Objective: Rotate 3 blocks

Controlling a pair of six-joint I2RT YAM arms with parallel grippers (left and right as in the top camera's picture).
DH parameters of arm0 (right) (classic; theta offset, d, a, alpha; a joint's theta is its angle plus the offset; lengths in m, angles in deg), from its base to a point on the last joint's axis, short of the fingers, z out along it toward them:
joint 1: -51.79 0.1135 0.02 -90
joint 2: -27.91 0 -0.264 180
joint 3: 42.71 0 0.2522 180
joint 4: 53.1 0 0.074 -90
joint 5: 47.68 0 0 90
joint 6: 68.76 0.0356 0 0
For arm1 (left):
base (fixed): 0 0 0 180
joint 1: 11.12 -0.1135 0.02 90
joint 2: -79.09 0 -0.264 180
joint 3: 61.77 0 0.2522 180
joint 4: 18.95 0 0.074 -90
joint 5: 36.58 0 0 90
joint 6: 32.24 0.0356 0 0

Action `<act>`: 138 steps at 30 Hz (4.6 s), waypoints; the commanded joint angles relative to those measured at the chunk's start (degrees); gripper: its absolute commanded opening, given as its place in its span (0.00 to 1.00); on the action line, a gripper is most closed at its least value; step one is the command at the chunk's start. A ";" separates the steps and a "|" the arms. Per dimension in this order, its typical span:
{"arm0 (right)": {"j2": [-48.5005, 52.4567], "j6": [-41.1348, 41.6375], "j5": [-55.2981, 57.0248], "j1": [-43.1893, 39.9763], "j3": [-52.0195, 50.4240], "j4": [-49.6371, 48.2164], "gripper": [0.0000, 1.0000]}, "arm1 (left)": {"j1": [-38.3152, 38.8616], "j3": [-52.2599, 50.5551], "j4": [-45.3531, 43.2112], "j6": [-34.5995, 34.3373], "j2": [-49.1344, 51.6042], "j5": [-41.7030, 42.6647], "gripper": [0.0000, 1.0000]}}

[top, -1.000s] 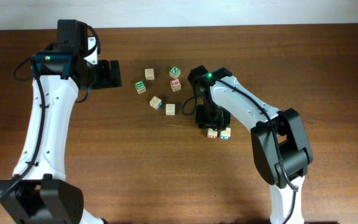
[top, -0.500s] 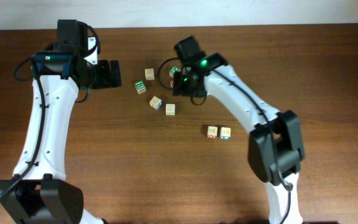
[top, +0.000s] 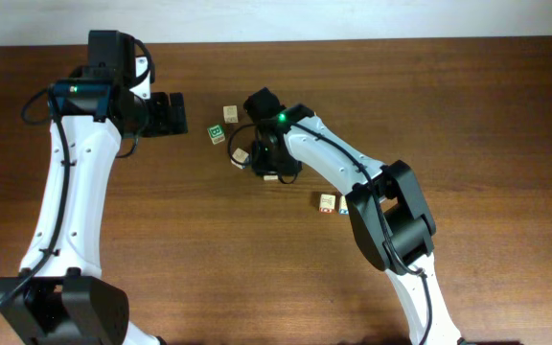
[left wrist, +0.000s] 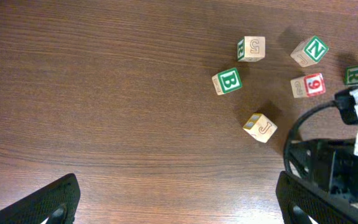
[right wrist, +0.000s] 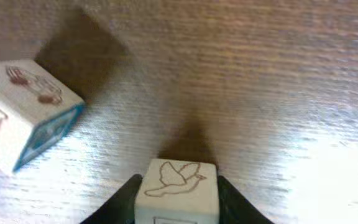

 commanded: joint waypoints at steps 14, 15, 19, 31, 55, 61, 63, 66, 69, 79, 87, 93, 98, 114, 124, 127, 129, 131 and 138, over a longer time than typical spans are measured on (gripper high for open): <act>0.66 2.29 6.29 -1.57 -0.09 22.75 0.27 | -0.15 1.05 0.04 -0.15 0.17 -0.42 0.99; 0.66 2.29 6.29 -1.95 -0.55 22.60 0.27 | -0.15 1.05 0.04 -0.15 0.17 -0.42 0.99; 0.66 2.23 6.10 -3.43 -0.57 22.71 0.34 | -0.15 1.05 0.04 -0.15 0.20 -0.42 0.99; -1.16 -3.04 2.78 -3.82 14.16 32.72 0.43 | -0.15 1.05 0.04 -0.15 0.20 -0.39 0.99; -40.81 6.99 0.00 -6.05 -33.64 11.08 0.32 | -0.15 1.05 0.04 -0.15 0.20 -0.39 0.99; -26.93 5.44 -0.28 -6.01 -36.57 3.80 0.26 | -0.15 1.05 0.04 -0.15 0.17 -0.39 0.99; -24.57 4.09 -0.33 -6.01 -36.57 2.80 0.25 | -0.15 1.05 0.04 -0.15 0.20 -0.39 0.99; -24.46 -0.35 0.61 -6.08 -36.54 1.29 0.25 | -0.15 1.05 0.04 -0.15 0.20 -0.39 0.99; -24.46 -3.13 3.41 -6.12 -36.57 -0.24 0.26 | -0.15 1.05 0.04 -0.15 0.17 -0.39 0.99; -24.48 -11.80 7.34 -6.01 -36.52 -3.72 0.26 | -0.15 1.05 0.04 -0.15 0.20 -0.39 0.99; -27.54 -11.32 -0.52 -10.14 -27.45 14.60 0.22 | -0.15 1.05 0.04 -0.15 0.17 -0.39 0.99; -27.52 -8.31 0.17 -10.95 -37.73 6.29 0.22 | -0.15 1.05 0.04 -0.15 0.17 -0.42 0.99; -27.50 -8.31 6.45 -10.95 -41.29 -0.63 0.21 | -0.15 1.05 0.04 -0.15 0.20 -0.39 0.99; -29.11 -10.91 8.68 -12.02 -33.35 6.80 0.17 | -0.15 1.05 0.04 -0.15 0.20 -0.39 0.99; -25.07 -5.27 2.14 -19.52 -33.88 -0.20 0.17 | -0.15 1.05 0.04 -0.15 0.17 -0.39 0.99; -22.51 -5.27 0.74 -19.52 -33.88 -2.40 0.16 | -0.15 1.05 0.04 -0.15 0.20 -0.42 0.99; -21.92 -5.29 0.28 -19.52 -33.88 -3.30 0.16 | -0.15 1.05 0.04 -0.15 0.17 -0.39 0.99; -21.84 -5.35 -0.17 -19.50 -33.88 -4.98 0.17 | -0.15 1.05 0.04 -0.13 0.17 -0.42 0.99; -21.84 -11.37 -5.75 -19.06 -33.88 -7.82 0.17 | -0.15 1.05 0.04 -0.15 0.17 -0.39 0.99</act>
